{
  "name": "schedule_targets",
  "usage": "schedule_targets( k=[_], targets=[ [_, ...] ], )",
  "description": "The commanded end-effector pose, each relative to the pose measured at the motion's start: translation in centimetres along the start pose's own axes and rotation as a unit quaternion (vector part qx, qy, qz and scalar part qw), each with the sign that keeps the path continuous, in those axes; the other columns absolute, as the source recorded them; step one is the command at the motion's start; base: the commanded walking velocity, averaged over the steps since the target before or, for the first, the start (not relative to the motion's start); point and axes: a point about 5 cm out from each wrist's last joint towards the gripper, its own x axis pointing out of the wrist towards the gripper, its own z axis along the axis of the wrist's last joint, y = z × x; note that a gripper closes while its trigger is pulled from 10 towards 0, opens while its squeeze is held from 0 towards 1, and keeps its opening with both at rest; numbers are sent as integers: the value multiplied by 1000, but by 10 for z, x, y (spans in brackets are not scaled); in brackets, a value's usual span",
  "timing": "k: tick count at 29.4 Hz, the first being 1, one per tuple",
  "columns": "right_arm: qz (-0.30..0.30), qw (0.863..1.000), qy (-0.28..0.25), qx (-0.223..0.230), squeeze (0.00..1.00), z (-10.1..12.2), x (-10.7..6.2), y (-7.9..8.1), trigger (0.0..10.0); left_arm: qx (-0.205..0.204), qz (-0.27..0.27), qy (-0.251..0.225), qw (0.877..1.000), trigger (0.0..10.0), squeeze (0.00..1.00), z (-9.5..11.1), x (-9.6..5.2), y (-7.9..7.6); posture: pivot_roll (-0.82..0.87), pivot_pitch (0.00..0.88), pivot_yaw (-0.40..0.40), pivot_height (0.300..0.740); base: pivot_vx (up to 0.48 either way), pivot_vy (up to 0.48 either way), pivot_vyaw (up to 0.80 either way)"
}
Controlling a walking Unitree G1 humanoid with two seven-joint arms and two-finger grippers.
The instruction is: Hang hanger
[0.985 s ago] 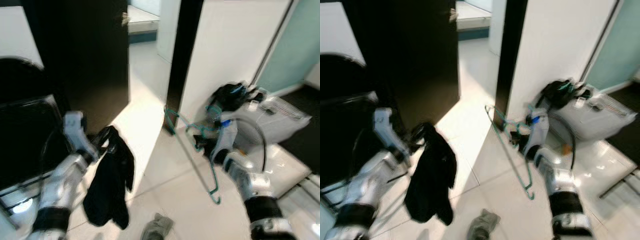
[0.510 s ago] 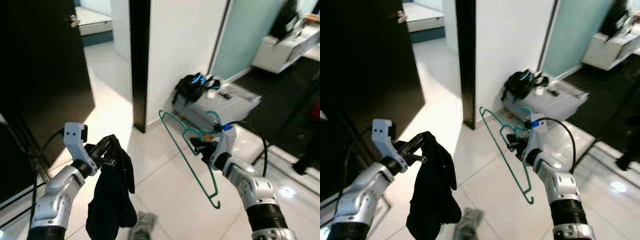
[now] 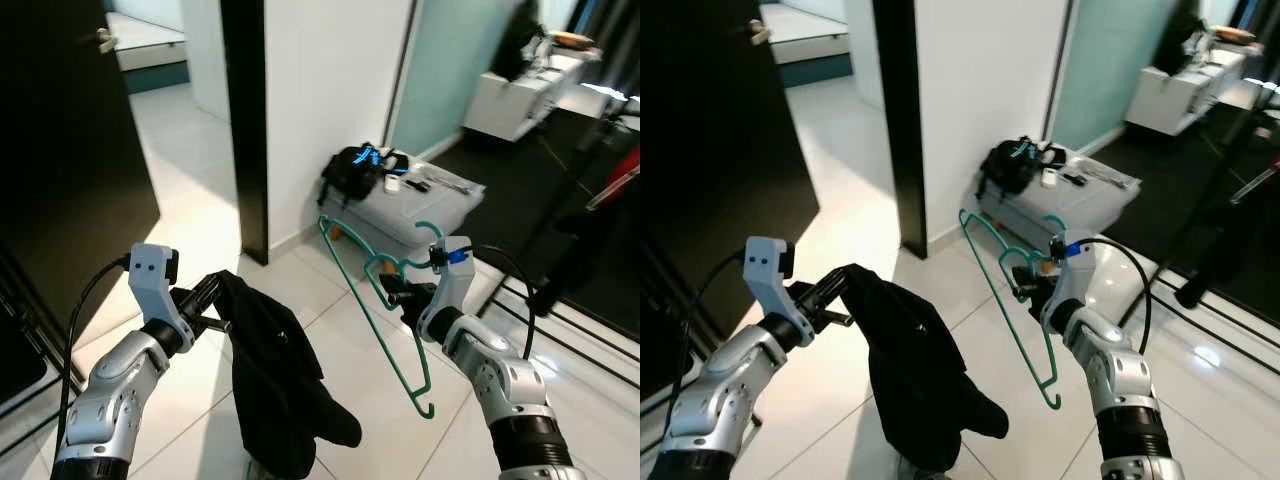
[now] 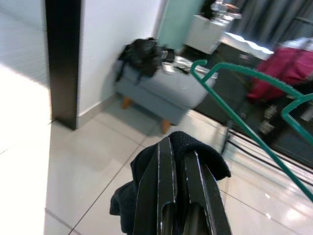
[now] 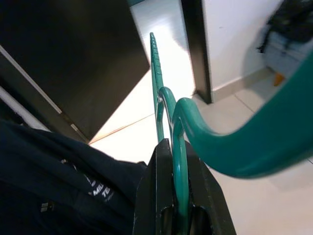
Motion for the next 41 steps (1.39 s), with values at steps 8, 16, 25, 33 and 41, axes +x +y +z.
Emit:
schedule_targets(
  k=[8,16,25,33,41],
  targets=[
    [-9,1000,0,8,0,0,-1,-4,10000,2,-7,0,1000,10000,0,3,3,-3,-27,0,-40,740,0,-473,0],
    [-7,1000,-3,10,0,1,0,-4,10000,2,-6,1,1000,10000,0,3,3,-4,-19,0,-46,740,0,-480,0],
    [3,1000,-1,6,0,1,0,-3,10000,-1,-1,-2,1000,10000,0,5,4,-3,-21,0,-47,740,0,-379,-356],
    [13,1000,4,-3,0,0,0,-1,10000,3,14,-16,1000,10000,0,11,6,0,-21,0,-54,740,0,0,-800],
    [25,1000,-1,-5,0,1,0,1,10000,13,18,-70,997,10000,0,38,16,-6,-20,0,-53,740,0,0,-800]
  ],
)
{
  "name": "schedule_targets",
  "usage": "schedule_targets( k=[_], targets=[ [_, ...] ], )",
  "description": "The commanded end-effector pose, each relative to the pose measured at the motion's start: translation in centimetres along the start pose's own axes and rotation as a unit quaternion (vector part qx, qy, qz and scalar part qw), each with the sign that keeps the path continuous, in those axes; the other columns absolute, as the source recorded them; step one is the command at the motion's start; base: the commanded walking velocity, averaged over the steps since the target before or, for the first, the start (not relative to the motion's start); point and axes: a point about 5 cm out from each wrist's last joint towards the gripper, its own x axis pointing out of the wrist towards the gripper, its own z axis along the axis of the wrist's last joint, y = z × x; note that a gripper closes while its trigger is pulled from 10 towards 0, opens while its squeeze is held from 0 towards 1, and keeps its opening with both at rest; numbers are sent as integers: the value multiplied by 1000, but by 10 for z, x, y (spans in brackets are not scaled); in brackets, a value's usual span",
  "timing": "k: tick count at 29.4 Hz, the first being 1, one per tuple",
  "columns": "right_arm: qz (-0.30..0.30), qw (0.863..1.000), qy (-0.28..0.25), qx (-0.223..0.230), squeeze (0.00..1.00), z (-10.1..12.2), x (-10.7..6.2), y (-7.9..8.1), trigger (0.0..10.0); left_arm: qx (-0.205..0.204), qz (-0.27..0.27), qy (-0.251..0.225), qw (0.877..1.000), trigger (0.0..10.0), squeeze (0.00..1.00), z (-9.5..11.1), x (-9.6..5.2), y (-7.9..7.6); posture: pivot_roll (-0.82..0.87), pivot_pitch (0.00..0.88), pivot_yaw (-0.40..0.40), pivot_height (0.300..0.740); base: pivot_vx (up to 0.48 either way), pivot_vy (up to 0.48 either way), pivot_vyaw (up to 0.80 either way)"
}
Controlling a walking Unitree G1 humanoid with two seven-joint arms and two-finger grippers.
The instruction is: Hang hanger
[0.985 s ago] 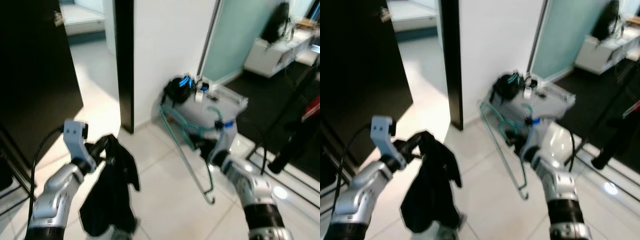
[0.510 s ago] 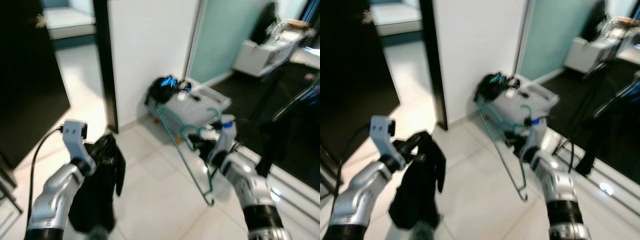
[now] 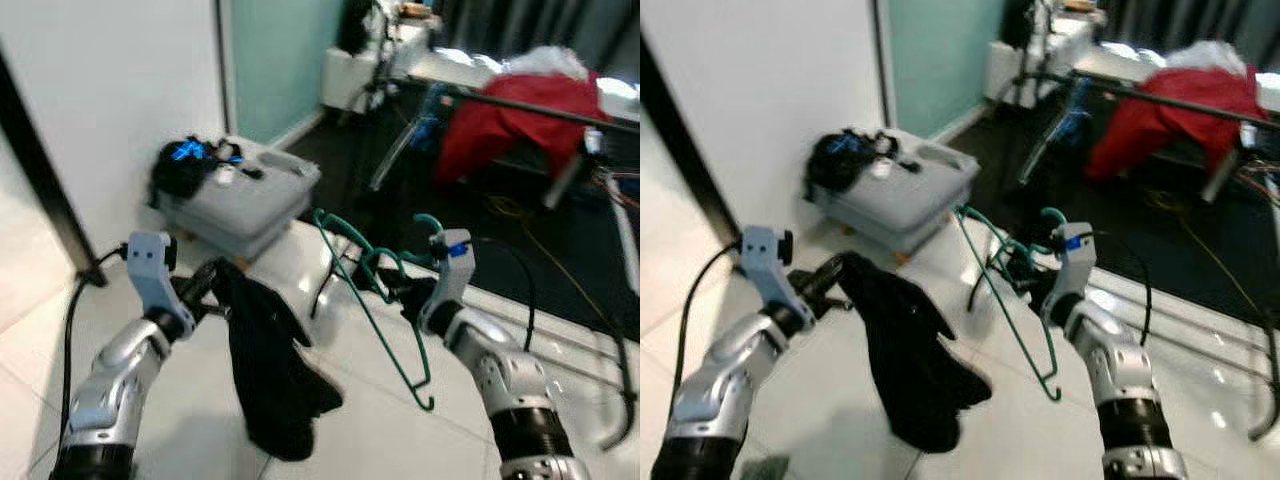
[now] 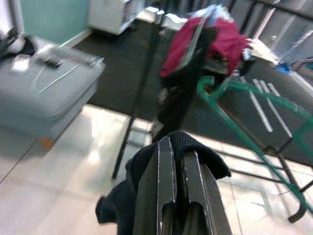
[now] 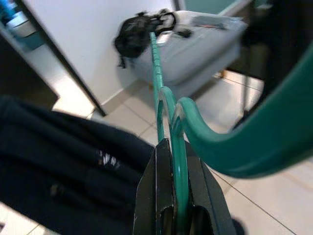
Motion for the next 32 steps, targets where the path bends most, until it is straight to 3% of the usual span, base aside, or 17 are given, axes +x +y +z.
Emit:
schedule_targets(
  k=[1,5,9,11,13,16,19,21,22,23,32],
  targets=[
    [11,1000,-10,-6,0,3,0,3,10000,10,-5,-48,999,10000,0,22,5,-5,-21,0,-53,740,0,0,-800],
    [31,999,-24,-6,0,5,-2,6,10000,13,-7,-64,998,10000,0,32,10,-9,-24,0,-49,740,0,0,-800],
    [108,992,-65,5,0,18,-18,13,10000,25,-30,-94,995,10000,0,51,18,-22,-30,0,-41,740,0,0,0],
    [141,988,-65,-17,0,24,-30,13,10000,37,-42,-104,993,10000,0,61,21,-27,-41,0,-29,740,0,0,0],
    [141,988,-65,-17,0,24,-30,13,10000,37,-42,-104,993,10000,0,61,21,-27,-41,0,-29,740,0,0,0],
    [155,985,-59,-48,0,37,-44,7,10000,61,-46,-115,990,10000,0,73,24,-28,-55,0,-23,740,0,0,0],
    [203,975,-23,-83,0,44,-60,10,10000,102,-46,-127,986,10000,0,89,29,-26,-60,0,-25,740,0,0,0],
    [220,971,-7,-95,0,42,-64,14,10000,107,-47,-131,984,10000,0,93,30,-26,-60,0,-25,740,0,0,0],
    [249,960,45,-122,0,32,-69,20,10000,112,-55,-143,982,10000,0,101,32,-29,-59,0,-25,740,0,0,0],
    [254,957,58,-129,0,29,-70,21,10000,112,-58,-146,981,10000,0,104,33,-30,-59,0,-25,740,0,0,0],
    [296,942,90,-129,0,31,-73,34,10000,115,-105,-157,975,10000,0,112,30,-49,-52,0,-25,740,0,0,0]
  ],
)
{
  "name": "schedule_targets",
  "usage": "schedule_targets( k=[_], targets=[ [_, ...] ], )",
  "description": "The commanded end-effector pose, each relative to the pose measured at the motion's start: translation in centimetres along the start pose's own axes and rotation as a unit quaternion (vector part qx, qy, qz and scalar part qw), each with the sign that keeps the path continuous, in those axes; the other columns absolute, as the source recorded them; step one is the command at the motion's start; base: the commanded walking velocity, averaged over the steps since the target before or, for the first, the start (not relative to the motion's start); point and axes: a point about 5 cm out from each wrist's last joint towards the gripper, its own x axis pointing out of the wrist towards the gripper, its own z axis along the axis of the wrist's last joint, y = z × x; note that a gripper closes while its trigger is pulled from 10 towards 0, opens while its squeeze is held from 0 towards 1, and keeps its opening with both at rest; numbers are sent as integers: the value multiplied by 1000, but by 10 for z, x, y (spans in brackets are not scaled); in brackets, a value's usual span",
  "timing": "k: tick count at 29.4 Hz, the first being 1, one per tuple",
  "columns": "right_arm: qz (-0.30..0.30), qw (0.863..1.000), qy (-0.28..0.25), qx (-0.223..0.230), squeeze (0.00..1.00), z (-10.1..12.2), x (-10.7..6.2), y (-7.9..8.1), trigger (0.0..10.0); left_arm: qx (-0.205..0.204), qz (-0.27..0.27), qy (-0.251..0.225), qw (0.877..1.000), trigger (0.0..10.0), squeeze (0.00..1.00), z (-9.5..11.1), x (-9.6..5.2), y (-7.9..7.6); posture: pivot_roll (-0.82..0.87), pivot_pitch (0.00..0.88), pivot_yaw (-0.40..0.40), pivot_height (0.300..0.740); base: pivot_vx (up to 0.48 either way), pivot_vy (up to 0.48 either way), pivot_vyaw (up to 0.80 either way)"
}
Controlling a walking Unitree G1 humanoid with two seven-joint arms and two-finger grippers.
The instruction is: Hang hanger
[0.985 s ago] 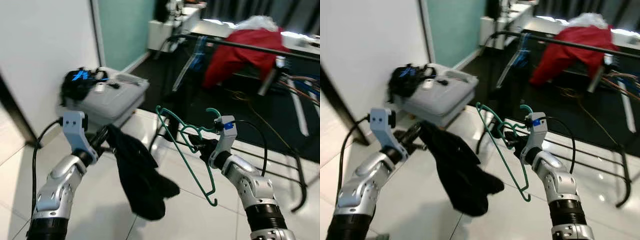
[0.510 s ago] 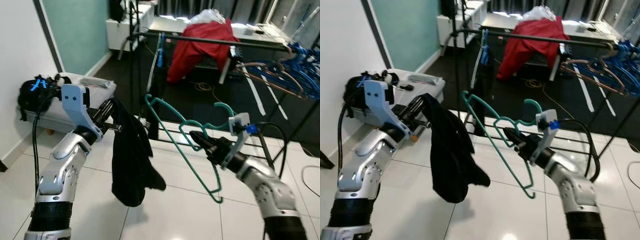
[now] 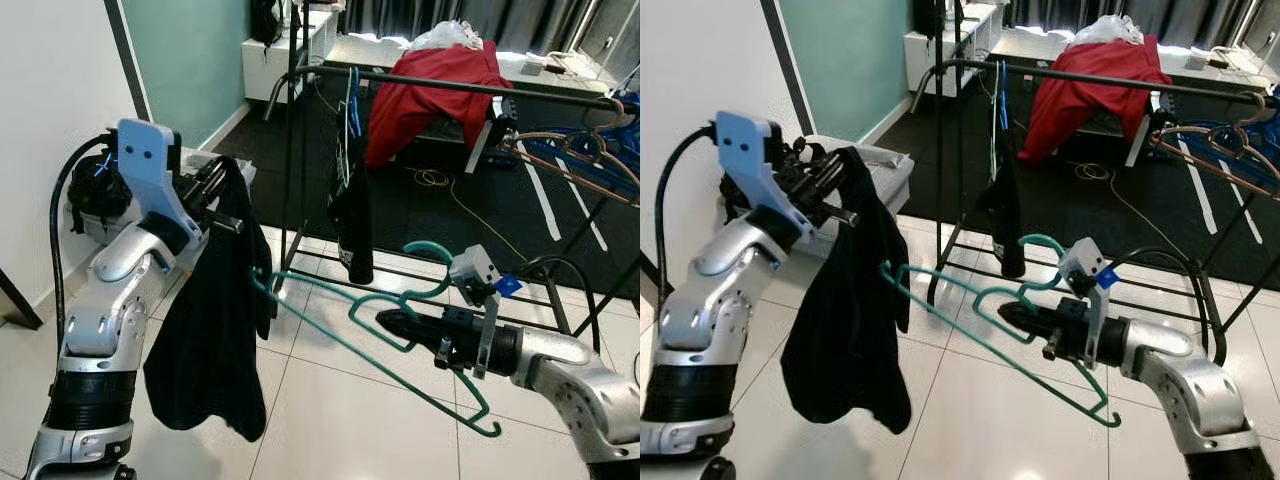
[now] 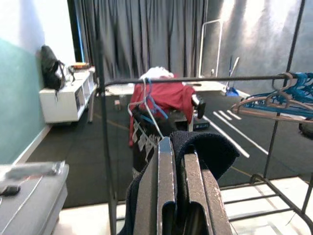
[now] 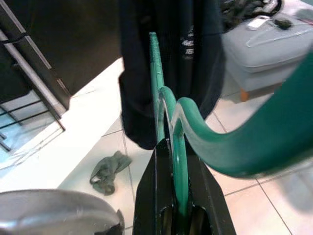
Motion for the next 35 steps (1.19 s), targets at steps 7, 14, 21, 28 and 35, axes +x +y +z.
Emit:
schedule_targets(
  k=[7,14,21,28,35],
  targets=[
    [-14,999,-19,-27,0,19,7,-2,10000,5,-30,-22,999,10000,0,15,5,-9,-44,0,-27,740,0,0,0],
    [-60,997,-28,-35,0,25,12,-13,10000,6,-33,-27,999,10000,0,19,6,-9,-41,0,-30,740,0,0,0],
    [-93,993,-68,-37,0,38,20,-17,10000,-32,-50,-36,998,10000,0,19,9,-27,-36,0,-30,740,0,0,0],
    [-189,974,-113,-55,0,55,20,-35,10000,-42,-47,-28,998,10000,0,13,12,-36,-39,0,-28,740,0,0,0],
    [-210,968,-125,-62,0,60,22,-39,10000,-44,-22,-25,998,10000,0,15,16,-29,-36,0,-28,740,0,0,0]
  ],
)
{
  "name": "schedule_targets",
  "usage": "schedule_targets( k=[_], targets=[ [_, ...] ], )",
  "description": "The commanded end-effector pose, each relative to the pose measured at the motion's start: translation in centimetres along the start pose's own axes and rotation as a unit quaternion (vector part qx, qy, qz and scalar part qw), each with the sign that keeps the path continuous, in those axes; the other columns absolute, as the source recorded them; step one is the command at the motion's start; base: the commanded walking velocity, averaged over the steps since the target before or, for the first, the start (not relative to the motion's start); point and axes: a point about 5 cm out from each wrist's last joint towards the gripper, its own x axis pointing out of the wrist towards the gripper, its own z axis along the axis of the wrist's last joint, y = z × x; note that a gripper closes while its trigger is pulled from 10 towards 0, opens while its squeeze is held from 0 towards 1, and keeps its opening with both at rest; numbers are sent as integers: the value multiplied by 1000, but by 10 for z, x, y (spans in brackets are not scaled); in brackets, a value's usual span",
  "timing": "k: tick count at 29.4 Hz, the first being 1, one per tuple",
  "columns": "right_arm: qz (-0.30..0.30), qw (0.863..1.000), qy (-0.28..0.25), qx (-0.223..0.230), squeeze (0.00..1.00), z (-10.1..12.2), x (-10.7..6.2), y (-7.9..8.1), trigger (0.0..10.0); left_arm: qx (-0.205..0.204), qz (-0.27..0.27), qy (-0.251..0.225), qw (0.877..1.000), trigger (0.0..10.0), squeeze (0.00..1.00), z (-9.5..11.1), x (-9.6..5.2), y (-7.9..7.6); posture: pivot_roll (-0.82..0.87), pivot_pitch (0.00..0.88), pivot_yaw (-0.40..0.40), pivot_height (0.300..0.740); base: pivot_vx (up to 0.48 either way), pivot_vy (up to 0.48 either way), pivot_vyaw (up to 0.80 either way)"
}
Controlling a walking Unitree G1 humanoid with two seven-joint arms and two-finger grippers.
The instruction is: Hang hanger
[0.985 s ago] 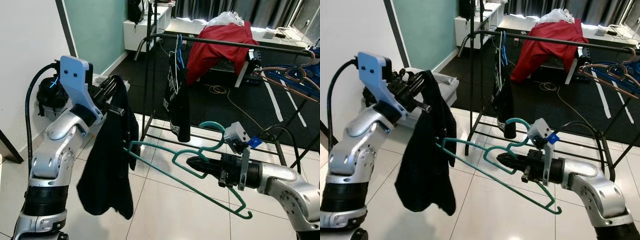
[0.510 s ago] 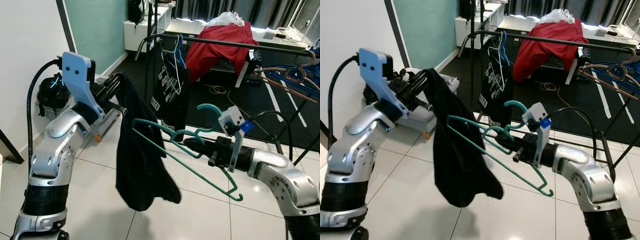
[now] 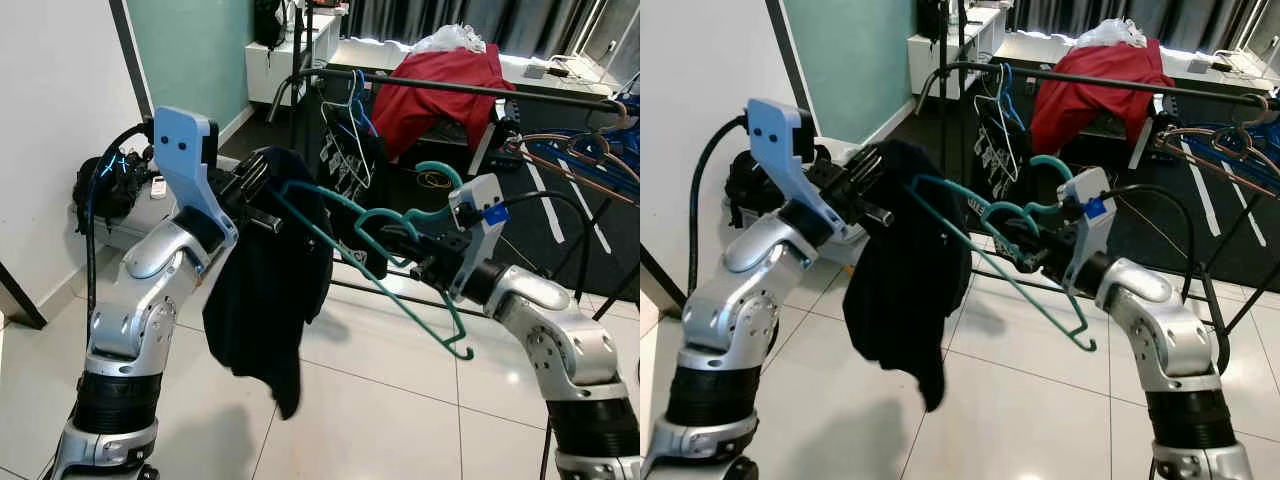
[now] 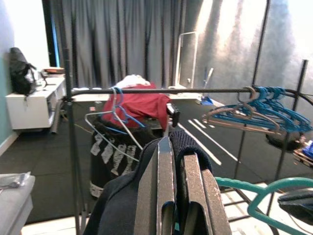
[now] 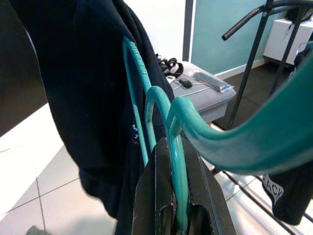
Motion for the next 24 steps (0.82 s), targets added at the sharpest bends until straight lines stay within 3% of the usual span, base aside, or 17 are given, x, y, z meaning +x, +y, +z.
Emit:
schedule_targets(
  k=[1,4,5,12,18,20,24],
  targets=[
    [-17,1000,-9,-9,0,3,1,-2,10000,-1,9,-12,1000,10000,0,7,4,1,-37,0,-26,740,0,0,0],
    [-8,1000,1,-15,0,0,3,3,10000,-7,11,-13,1000,10000,0,7,5,0,-37,0,-27,740,0,0,0],
    [19,999,38,-35,0,-13,8,17,10000,-24,10,-21,999,10000,0,7,8,-5,-37,0,-29,740,0,0,0],
    [43,996,65,-45,0,-26,13,30,10000,-57,2,-34,998,10000,0,8,13,-16,-36,0,-33,740,0,0,0],
    [5,998,51,-40,0,-20,18,20,10000,-101,0,-52,993,10000,0,13,19,-25,-36,0,-32,740,0,0,0],
    [-18,998,40,-42,0,-16,20,13,10000,-162,4,-65,985,10000,0,17,26,-34,-38,0,-33,740,0,0,0],
    [-22,998,38,-41,0,-15,20,12,10000,-182,10,-67,981,10000,0,17,28,-36,-38,0,-33,740,0,0,0]
  ],
)
